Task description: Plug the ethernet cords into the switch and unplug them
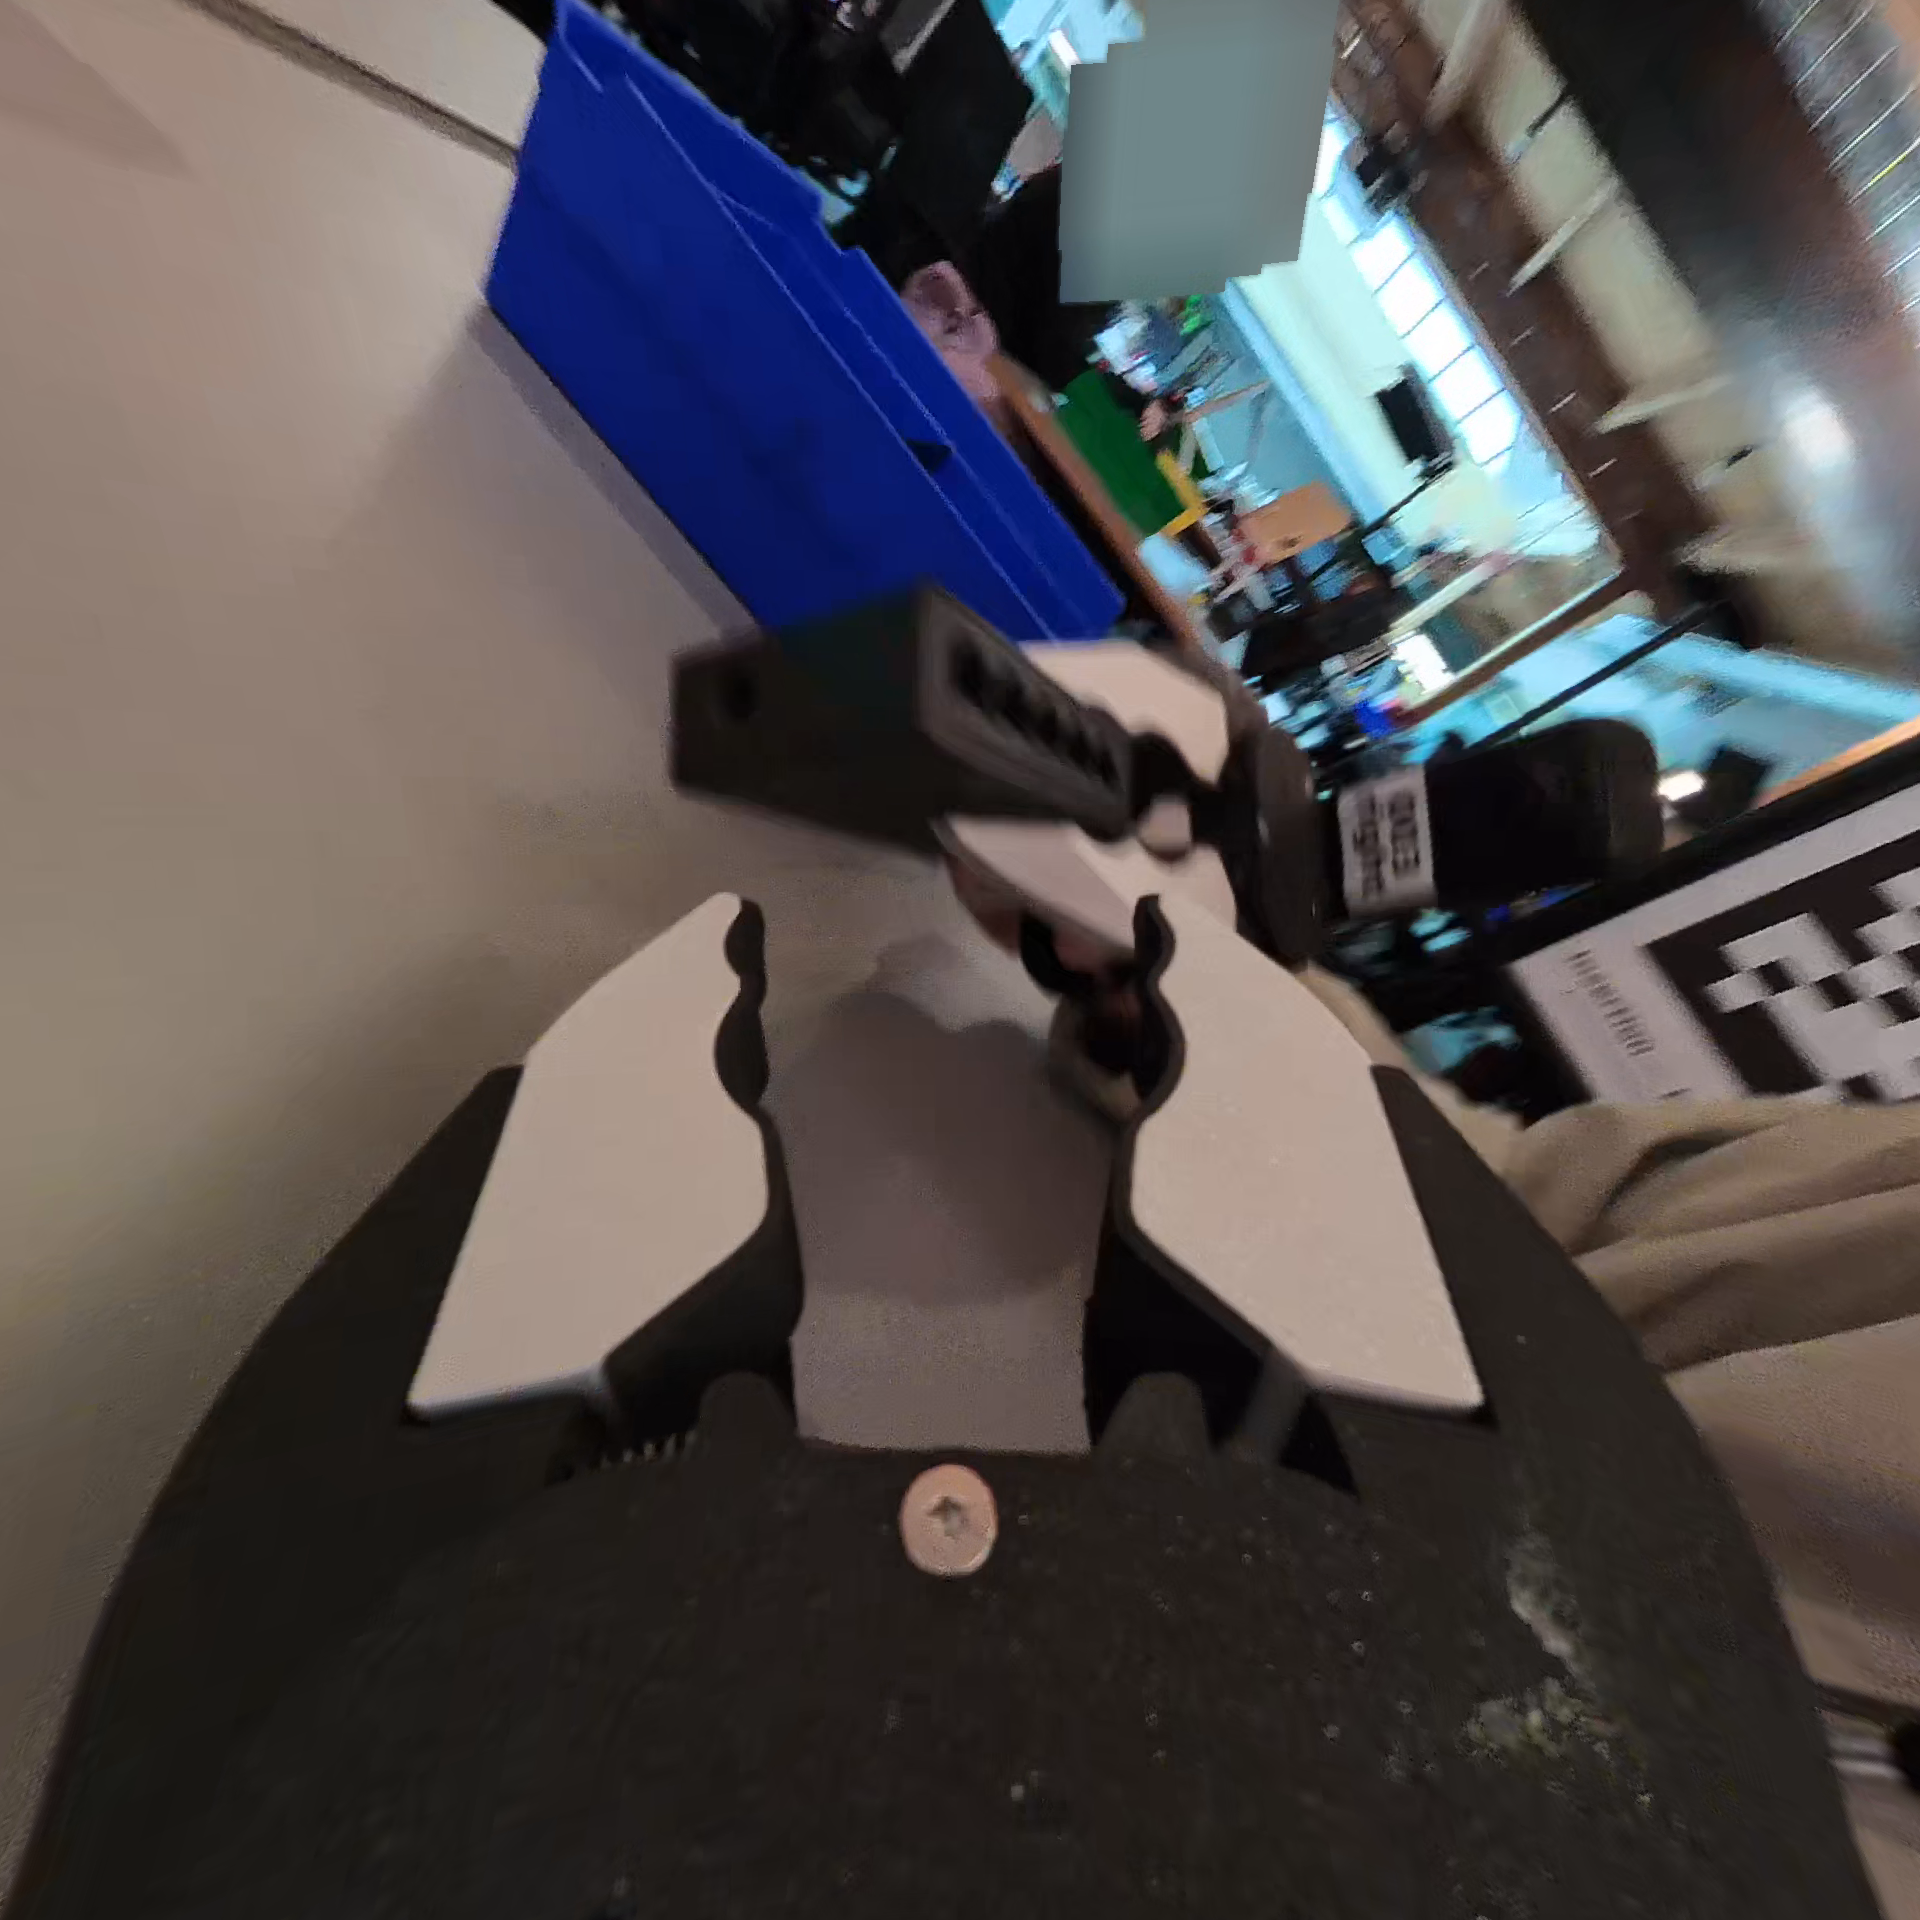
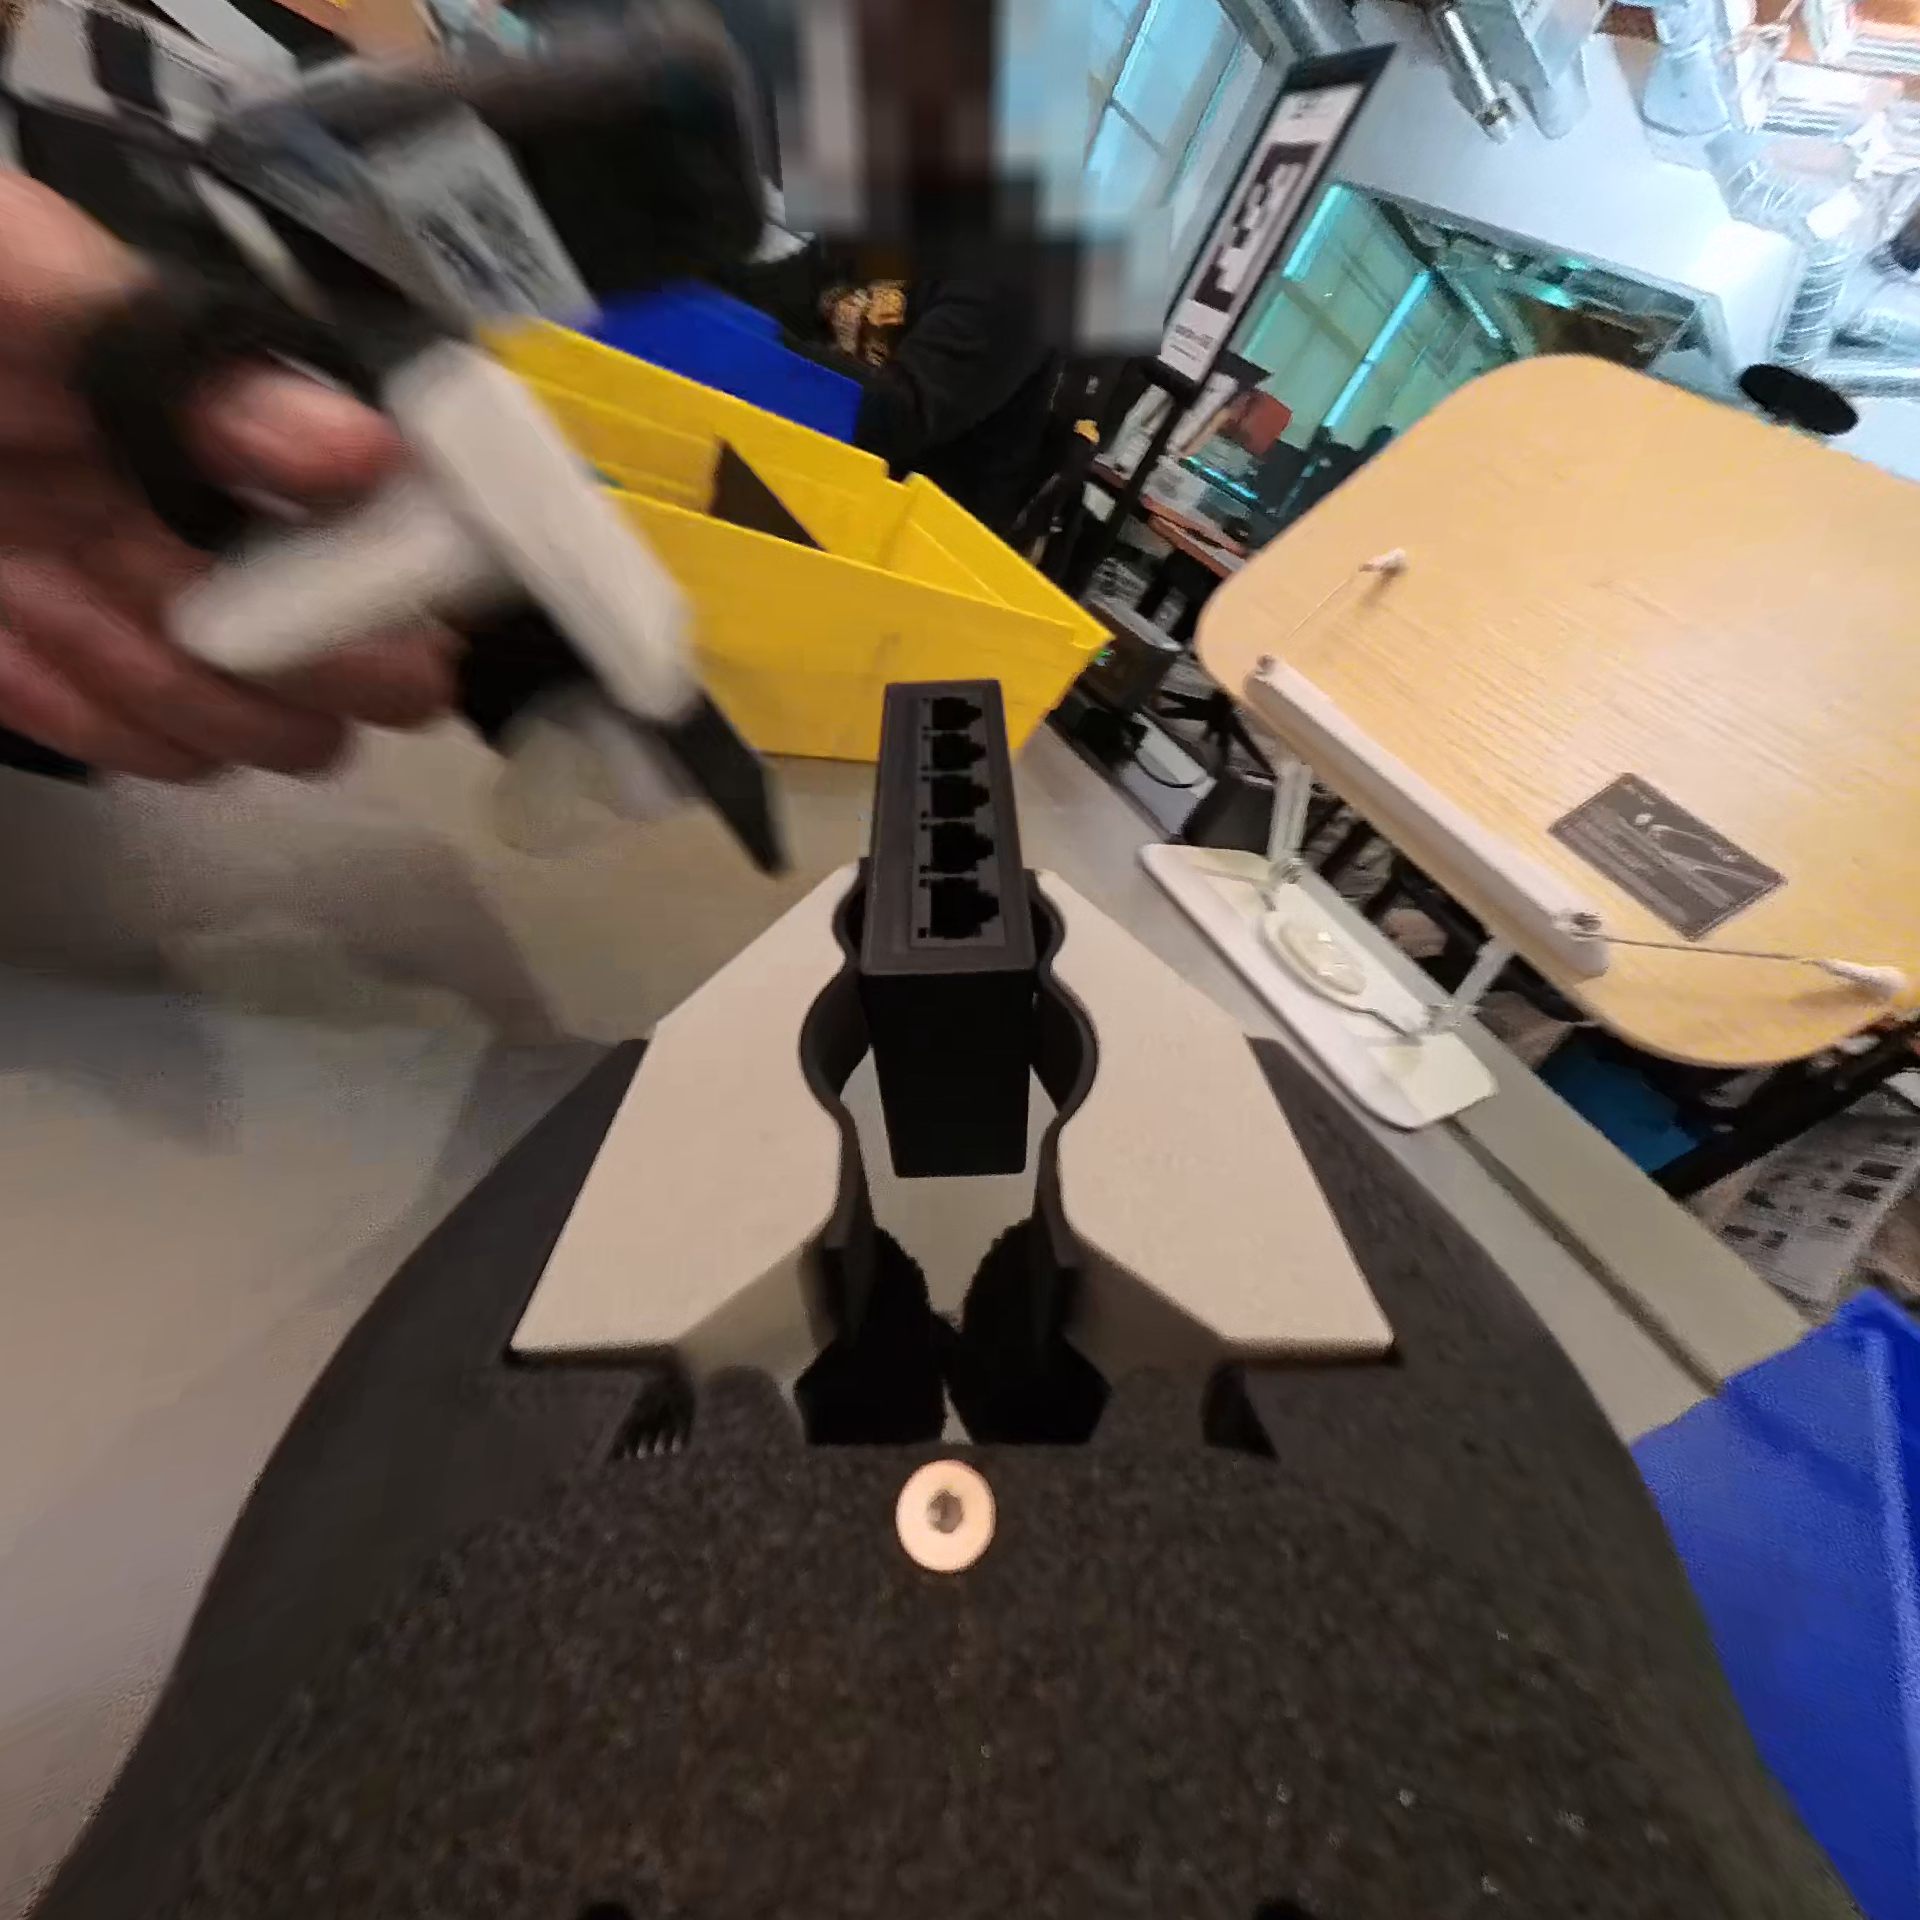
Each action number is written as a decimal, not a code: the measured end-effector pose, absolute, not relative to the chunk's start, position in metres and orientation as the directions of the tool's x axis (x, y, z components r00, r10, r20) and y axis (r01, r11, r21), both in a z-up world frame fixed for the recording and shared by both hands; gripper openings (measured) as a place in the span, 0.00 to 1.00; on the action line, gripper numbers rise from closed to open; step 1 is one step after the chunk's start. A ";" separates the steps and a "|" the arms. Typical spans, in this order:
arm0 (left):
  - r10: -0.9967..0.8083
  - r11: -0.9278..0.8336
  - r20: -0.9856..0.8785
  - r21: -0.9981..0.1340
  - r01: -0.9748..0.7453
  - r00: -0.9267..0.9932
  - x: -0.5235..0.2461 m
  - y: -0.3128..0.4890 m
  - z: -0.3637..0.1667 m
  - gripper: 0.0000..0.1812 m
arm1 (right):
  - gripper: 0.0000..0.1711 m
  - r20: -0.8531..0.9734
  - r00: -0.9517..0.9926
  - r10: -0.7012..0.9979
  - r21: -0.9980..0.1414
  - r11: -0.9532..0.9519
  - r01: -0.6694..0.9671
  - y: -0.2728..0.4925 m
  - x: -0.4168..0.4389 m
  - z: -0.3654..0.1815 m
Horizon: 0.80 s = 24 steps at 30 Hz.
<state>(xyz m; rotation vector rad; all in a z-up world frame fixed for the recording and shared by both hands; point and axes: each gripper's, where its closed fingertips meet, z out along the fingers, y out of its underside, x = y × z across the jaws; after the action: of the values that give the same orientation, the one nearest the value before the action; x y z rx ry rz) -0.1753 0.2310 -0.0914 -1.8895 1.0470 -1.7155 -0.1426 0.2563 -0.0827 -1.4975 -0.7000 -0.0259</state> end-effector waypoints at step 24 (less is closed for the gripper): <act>-0.890 -0.265 0.133 -0.929 -0.259 0.435 -0.279 0.261 -0.131 0.29 | 0.15 0.877 0.465 0.119 -0.476 0.341 0.811 0.398 -0.128 -0.107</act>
<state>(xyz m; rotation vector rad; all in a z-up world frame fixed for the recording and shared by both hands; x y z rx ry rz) -0.2789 0.2614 -0.1311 -1.7652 0.9913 -0.8589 -0.1284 0.3983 -0.1075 -1.1555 -1.0116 -0.5677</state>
